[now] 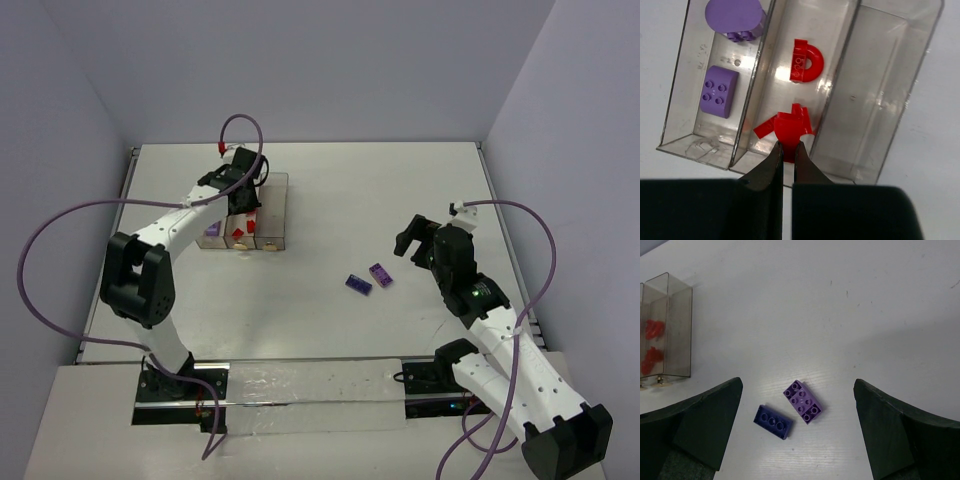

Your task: Sort the legos into containers by color

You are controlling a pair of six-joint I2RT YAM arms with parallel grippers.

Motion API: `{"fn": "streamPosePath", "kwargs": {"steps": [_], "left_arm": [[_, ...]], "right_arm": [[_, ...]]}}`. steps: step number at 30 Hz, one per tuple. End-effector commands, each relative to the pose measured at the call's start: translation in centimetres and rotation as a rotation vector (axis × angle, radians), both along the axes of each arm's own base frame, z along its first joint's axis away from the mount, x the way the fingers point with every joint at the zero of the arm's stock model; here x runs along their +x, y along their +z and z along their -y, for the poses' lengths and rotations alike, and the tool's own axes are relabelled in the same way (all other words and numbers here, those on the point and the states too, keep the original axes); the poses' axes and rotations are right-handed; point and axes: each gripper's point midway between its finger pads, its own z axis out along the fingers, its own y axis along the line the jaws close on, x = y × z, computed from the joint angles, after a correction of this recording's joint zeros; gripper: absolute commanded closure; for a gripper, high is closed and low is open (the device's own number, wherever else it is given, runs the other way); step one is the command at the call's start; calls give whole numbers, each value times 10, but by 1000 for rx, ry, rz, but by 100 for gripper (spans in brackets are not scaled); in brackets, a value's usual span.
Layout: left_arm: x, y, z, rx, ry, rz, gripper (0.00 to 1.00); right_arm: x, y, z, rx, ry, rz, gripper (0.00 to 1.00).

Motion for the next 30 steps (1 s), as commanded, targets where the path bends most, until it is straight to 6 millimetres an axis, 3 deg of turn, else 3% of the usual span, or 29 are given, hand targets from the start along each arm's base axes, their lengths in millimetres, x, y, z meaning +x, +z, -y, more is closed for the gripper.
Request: {"fn": "streamPosePath", "kwargs": {"steps": [1,4,5,6,7,9,13,15,19,23,27,30], "left_arm": [[15,-5,-10,1,53,16,96],[15,-18,-11,17,57,-5,70],[15,-18,-12,20,63,-4,69],[14,-20,-13,23,64,-8,61],[13,-19,-15,28,69,-6,45],[13,-17,-14,25,64,4,32],[12,-1,-10,1,50,36,31],[7,12,5,-26,-1,63,32],[-27,25,80,-12,-218,93,32],[-76,11,150,-34,-455,40,31],[-110,6,191,-104,-598,2,29],[-135,2,225,-153,-698,-26,15]], "right_arm": [[4,17,0,13,-5,57,0],[4,17,-1,13,-2,56,0],[4,17,-1,13,-1,55,0],[4,18,-1,14,0,56,0],[4,18,-2,18,2,57,0],[4,18,-3,20,7,56,0],[5,21,-4,19,12,61,0],[6,21,-3,16,10,62,0],[7,21,-3,15,3,61,0],[5,18,-2,17,-3,58,0],[4,16,-1,17,-7,55,0],[4,15,0,18,-13,57,0]]}}
